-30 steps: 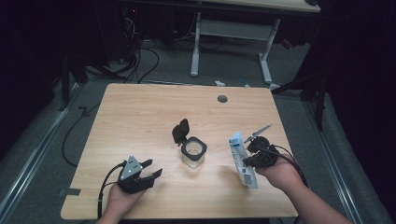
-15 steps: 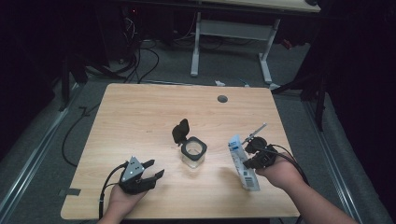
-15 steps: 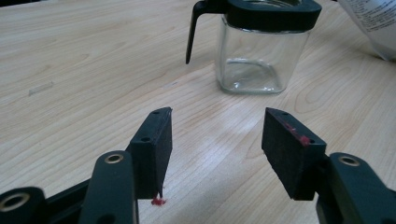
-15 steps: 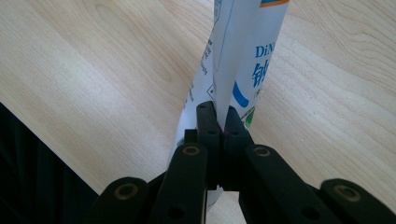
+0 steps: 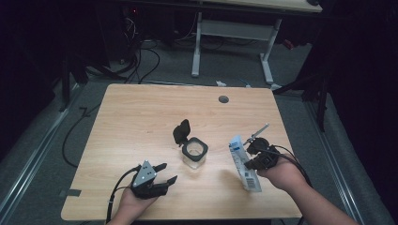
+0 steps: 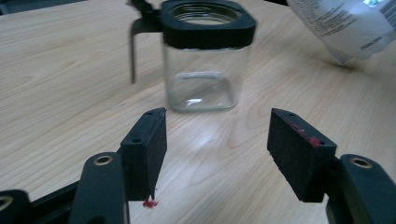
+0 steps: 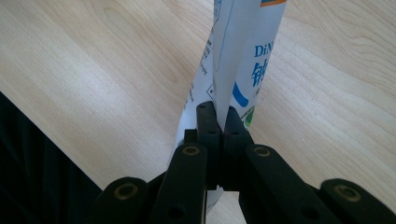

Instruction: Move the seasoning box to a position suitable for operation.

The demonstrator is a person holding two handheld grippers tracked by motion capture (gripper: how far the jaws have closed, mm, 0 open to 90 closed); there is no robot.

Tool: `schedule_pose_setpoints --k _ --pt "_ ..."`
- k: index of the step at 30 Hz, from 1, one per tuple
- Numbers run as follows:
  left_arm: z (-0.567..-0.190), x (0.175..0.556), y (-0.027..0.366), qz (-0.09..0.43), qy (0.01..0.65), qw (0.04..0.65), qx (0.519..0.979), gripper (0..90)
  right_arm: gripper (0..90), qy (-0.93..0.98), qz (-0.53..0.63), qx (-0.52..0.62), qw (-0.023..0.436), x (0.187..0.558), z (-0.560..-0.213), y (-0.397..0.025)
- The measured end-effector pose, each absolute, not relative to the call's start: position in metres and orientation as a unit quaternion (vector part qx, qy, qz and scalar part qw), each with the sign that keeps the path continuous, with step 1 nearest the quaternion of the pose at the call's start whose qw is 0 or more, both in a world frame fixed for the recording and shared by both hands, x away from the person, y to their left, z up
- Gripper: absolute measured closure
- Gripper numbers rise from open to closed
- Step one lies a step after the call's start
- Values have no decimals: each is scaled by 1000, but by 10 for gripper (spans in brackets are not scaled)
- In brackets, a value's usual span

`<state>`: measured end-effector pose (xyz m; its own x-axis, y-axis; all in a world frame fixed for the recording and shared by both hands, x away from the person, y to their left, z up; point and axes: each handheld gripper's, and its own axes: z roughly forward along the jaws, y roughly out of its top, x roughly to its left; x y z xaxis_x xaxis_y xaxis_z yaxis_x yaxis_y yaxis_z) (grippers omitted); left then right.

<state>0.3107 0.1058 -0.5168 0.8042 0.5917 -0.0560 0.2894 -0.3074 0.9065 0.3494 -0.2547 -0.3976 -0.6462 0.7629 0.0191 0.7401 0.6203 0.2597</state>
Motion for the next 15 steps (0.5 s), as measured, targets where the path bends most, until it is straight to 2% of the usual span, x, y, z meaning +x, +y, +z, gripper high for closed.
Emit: schedule_pose_setpoints --k 15 --pt "-518 311 47 102 231 543 800 337 897 908 97 407 35 354 -395 -252"
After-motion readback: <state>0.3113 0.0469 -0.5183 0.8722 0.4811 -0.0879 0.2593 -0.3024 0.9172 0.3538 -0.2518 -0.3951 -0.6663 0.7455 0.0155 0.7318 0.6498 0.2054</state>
